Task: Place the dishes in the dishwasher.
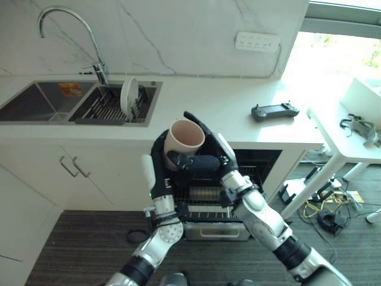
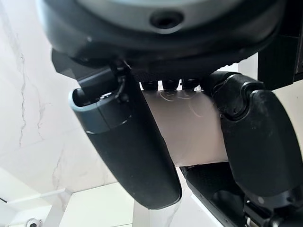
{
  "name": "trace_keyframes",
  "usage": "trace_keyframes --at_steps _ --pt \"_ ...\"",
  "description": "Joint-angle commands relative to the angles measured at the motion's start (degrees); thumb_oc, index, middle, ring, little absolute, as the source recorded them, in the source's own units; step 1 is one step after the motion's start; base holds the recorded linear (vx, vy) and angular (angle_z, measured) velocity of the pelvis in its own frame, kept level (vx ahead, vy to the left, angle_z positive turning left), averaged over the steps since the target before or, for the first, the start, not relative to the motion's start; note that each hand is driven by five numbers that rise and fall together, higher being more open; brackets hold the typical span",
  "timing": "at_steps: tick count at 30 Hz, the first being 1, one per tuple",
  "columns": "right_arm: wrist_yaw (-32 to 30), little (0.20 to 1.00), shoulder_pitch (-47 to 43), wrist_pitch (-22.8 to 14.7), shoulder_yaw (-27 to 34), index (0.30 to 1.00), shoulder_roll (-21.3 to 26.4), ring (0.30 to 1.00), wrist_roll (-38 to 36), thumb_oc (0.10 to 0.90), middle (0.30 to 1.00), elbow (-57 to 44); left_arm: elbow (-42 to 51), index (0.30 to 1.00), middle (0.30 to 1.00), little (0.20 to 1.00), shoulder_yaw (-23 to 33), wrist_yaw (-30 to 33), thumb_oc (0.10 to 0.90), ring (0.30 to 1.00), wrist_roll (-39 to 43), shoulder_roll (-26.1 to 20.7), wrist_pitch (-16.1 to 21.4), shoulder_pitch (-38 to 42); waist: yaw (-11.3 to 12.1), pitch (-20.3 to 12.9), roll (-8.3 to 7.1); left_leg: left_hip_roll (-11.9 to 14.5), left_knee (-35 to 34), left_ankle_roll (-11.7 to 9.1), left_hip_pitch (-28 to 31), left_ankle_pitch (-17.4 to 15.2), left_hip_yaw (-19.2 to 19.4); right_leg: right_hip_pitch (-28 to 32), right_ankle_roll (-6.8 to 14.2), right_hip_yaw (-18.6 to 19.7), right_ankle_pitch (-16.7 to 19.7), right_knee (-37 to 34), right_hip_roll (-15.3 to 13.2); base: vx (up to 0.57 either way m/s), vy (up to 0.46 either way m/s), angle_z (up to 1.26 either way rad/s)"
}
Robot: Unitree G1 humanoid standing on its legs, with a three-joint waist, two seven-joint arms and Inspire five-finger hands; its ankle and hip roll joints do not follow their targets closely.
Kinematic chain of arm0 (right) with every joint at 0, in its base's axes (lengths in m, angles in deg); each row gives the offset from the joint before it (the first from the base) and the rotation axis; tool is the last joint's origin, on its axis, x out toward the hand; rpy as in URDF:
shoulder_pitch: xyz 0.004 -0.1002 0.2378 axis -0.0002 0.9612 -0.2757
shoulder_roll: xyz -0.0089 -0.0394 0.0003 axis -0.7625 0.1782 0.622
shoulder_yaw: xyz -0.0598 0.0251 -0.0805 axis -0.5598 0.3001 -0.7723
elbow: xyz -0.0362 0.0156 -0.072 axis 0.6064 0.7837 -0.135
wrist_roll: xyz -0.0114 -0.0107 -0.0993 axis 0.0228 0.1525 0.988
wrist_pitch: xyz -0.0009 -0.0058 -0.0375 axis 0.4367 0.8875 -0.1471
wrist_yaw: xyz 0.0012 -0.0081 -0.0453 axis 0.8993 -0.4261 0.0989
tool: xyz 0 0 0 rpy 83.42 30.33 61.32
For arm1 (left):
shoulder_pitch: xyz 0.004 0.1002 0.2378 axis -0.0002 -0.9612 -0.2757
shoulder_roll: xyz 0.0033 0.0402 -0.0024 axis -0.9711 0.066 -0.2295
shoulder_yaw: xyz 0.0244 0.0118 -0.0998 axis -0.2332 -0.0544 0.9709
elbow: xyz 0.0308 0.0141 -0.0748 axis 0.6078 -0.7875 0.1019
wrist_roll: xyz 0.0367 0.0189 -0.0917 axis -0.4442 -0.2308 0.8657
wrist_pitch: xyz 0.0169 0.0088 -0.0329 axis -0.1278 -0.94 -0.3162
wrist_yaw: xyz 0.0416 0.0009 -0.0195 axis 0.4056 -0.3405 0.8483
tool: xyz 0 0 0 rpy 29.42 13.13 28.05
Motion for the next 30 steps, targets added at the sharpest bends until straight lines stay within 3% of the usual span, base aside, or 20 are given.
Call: trace_keyframes --at_steps 1,4,5,6,8,14,15,16,17,24,30 --pt "0.80 0.900 -9.45 -3.86 0.66 0.900 -4.40 0.900 -0.58 0.800 0.900 -0.69 4.19 0.300 0.300 0.300 -4.08 1.46 0.400 0.300 -3.90 1.03 5.91 10.26 0.31 -1.13 -0.69 0.67 2.44 -0.74 3.23 -13.32 -2.73 4.28 3.63 -0.24 -4.58 -5.33 -1.61 -0.01 -0.011 0.03" --pt "0.69 0.900 -9.64 -4.06 0.32 0.900 -4.39 0.900 0.16 0.800 0.900 -0.18 4.29 0.300 0.300 0.300 -4.29 1.11 0.400 0.300 -3.67 0.95 5.77 10.32 0.38 -1.04 -0.72 0.63 2.44 -0.70 3.37 -13.39 -2.76 4.39 3.59 -0.25 -4.60 -5.33 -1.57 0.00 -0.007 0.04" --pt "0.61 0.862 -9.79 -4.26 0.28 0.862 -4.43 0.862 0.35 0.775 0.862 -0.04 4.12 0.300 0.300 0.300 -4.40 1.16 0.400 0.300 -3.68 0.99 5.81 10.32 0.39 -1.02 -0.73 0.65 2.44 -0.69 3.43 -13.39 -2.75 4.44 3.57 -0.24 -4.60 -5.33 -1.56 0.00 -0.004 0.04" --pt "0.35 0.495 -9.86 -4.55 0.28 0.495 -4.47 0.495 0.84 0.530 0.495 0.06 4.03 0.300 0.300 0.300 -4.48 1.20 0.400 0.300 -3.72 1.06 5.78 10.32 0.42 -1.01 -0.74 0.67 2.44 -0.70 3.46 -13.39 -2.74 4.48 3.56 -0.27 -4.61 -5.33 -1.56 0.00 -0.003 0.03" --pt "-0.30 0.300 -10.37 -5.16 0.26 0.300 -4.63 0.300 2.04 0.400 0.300 0.44 3.96 0.300 0.300 0.300 -4.70 1.22 0.400 0.300 -3.52 1.11 5.60 10.49 0.47 -0.97 -0.74 0.64 2.44 -0.71 3.47 -13.38 -2.81 4.48 3.57 -0.23 -4.58 -5.33 -1.54 0.00 0.000 0.00" --pt "-2.52 0.300 -11.12 -6.51 0.28 0.300 -4.29 0.300 6.54 0.400 0.300 -0.14 4.41 0.300 0.300 0.300 -5.21 0.54 0.400 0.300 -3.37 1.21 4.86 10.64 0.51 -0.85 -0.71 0.61 2.44 -0.67 3.40 -13.42 -2.84 4.44 3.51 -0.30 -4.64 -5.33 -1.50 0.00 0.000 0.00" --pt "-3.27 0.300 -11.28 -6.69 0.34 0.300 -4.19 0.300 7.02 0.400 0.300 -0.26 4.55 0.425 0.425 0.425 -5.36 0.20 0.483 0.425 -3.28 1.20 4.67 10.61 0.53 -0.81 -0.70 0.61 2.44 -0.66 3.39 -13.41 -2.84 4.45 3.51 -0.32 -4.63 -5.33 -1.50 0.00 0.000 0.00" --pt "-4.24 0.300 -11.38 -7.12 0.39 0.300 -4.13 0.300 7.18 0.400 0.300 -0.34 4.60 0.792 0.792 0.792 -5.57 -0.20 0.728 0.792 -3.23 1.16 4.56 10.58 0.55 -0.74 -0.68 0.61 2.44 -0.64 3.39 -13.39 -2.84 4.46 3.50 -0.34 -4.61 -5.33 -1.50 0.00 0.000 0.00" --pt "-5.11 0.300 -11.42 -7.59 0.51 0.300 -4.12 0.300 7.22 0.400 0.300 -0.41 4.64 0.900 0.900 0.900 -5.71 -0.61 0.800 0.900 -2.90 1.17 4.61 10.63 0.56 -0.68 -0.65 0.61 2.44 -0.63 3.40 -13.37 -2.86 4.49 3.47 -0.38 -4.60 -5.33 -1.49 0.00 0.000 0.00" --pt "-15.32 0.300 -11.28 -14.14 4.50 0.300 -3.72 0.300 10.00 0.400 0.300 -1.33 7.46 0.900 0.900 0.900 -8.62 -8.00 0.800 0.900 0.22 0.84 7.64 10.15 0.34 -0.23 -0.24 0.68 2.44 -0.58 3.31 -13.29 -3.16 4.74 3.34 -0.80 -4.68 -5.33 -1.43 0.00 0.002 0.02" --pt "-28.73 0.300 -10.03 -20.92 12.96 0.300 -1.13 0.300 15.72 0.400 0.300 -4.00 10.00 0.900 0.900 0.900 -8.76 -9.49 0.800 0.900 2.32 -1.15 5.01 9.09 -0.75 -0.01 0.44 0.93 2.44 -0.41 3.28 -13.33 -2.90 4.71 3.25 -0.70 -4.72 -5.33 -1.30 0.01 0.030 0.04"
